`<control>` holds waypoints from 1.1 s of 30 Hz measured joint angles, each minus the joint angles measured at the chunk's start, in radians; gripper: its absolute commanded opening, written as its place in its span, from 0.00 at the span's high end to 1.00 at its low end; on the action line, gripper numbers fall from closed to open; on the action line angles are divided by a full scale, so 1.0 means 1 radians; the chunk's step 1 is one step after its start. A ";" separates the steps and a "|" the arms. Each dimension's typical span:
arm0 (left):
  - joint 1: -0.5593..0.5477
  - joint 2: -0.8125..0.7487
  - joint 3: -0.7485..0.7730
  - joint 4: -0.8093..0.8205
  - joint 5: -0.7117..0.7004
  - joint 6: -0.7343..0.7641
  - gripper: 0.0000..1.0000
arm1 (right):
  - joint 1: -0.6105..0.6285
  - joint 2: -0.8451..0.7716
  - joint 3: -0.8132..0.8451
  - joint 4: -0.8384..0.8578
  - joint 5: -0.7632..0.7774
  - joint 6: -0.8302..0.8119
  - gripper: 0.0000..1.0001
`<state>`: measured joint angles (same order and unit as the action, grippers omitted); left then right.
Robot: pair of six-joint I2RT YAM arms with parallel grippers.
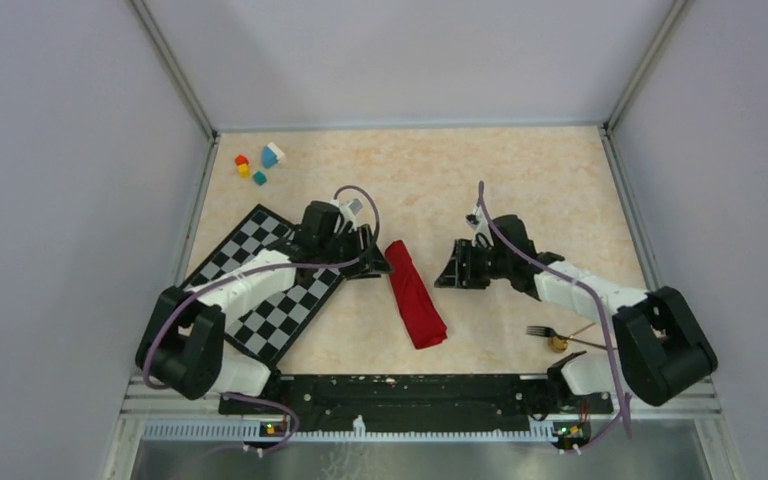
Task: Fold the napkin into a case and place the utensils inside
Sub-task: Turn over the smaller rectangle-folded napkin at the center of the board, then smooth out the smaller rectangle-folded napkin at the center of the board.
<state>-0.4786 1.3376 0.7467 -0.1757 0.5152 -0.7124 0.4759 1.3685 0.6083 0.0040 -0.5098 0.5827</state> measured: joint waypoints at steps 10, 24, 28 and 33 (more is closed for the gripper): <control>-0.005 0.300 0.217 0.098 0.016 0.011 0.55 | 0.143 -0.109 -0.012 -0.105 -0.030 -0.005 0.85; -0.059 0.594 0.407 0.100 0.016 0.059 0.55 | 0.164 -0.047 -0.227 0.082 0.006 0.064 0.88; -0.059 0.581 0.425 0.077 0.015 0.083 0.53 | 0.166 -0.087 -0.211 0.045 0.013 0.060 0.78; -0.058 0.545 0.425 0.071 0.015 0.088 0.53 | 0.186 -0.118 -0.167 0.085 -0.013 0.077 0.72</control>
<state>-0.5369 1.8824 1.1713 -0.1051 0.5304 -0.6247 0.6621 1.2503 0.4416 0.0895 -0.5232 0.6594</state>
